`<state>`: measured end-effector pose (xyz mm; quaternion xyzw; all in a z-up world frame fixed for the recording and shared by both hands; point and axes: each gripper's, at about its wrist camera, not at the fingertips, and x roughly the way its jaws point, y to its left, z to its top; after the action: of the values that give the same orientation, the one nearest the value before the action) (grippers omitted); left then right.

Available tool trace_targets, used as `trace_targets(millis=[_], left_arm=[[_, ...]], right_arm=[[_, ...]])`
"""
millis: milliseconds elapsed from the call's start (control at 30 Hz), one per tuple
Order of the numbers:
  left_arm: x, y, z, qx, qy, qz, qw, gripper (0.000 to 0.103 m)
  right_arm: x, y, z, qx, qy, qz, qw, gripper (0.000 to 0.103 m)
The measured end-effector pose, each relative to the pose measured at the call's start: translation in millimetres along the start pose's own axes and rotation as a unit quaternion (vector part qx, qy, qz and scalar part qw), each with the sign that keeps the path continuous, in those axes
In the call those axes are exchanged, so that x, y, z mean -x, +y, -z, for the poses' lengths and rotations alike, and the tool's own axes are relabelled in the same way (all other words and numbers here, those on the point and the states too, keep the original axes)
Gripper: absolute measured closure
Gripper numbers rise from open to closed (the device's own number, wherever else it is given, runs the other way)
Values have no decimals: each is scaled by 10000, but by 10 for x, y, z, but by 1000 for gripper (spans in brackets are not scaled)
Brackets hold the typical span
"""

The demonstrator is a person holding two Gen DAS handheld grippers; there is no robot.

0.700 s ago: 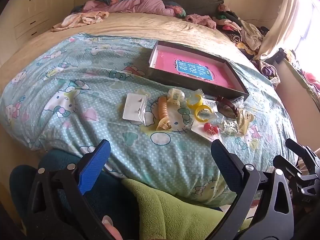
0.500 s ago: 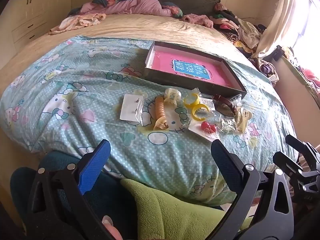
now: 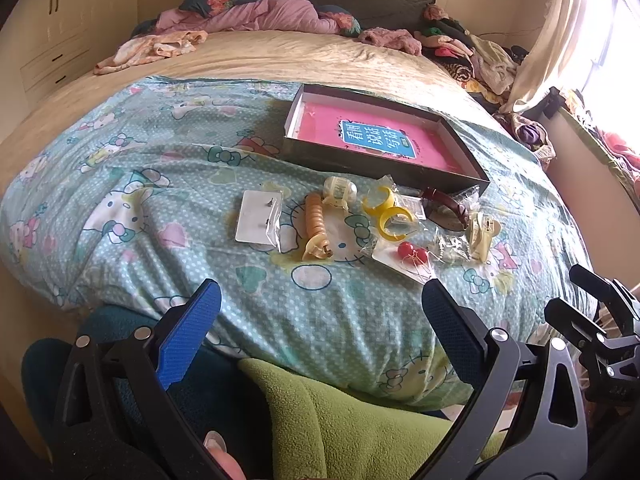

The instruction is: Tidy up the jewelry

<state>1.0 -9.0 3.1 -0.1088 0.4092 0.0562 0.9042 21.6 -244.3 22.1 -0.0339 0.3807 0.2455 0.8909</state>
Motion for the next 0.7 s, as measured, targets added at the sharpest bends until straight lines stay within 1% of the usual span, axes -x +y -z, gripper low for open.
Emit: trace_targets(millis=[700], left_arm=[[44, -40, 12, -68, -4, 4, 10000, 9]], right_arm=[[-5, 7, -1, -1, 5, -11, 10000, 4]])
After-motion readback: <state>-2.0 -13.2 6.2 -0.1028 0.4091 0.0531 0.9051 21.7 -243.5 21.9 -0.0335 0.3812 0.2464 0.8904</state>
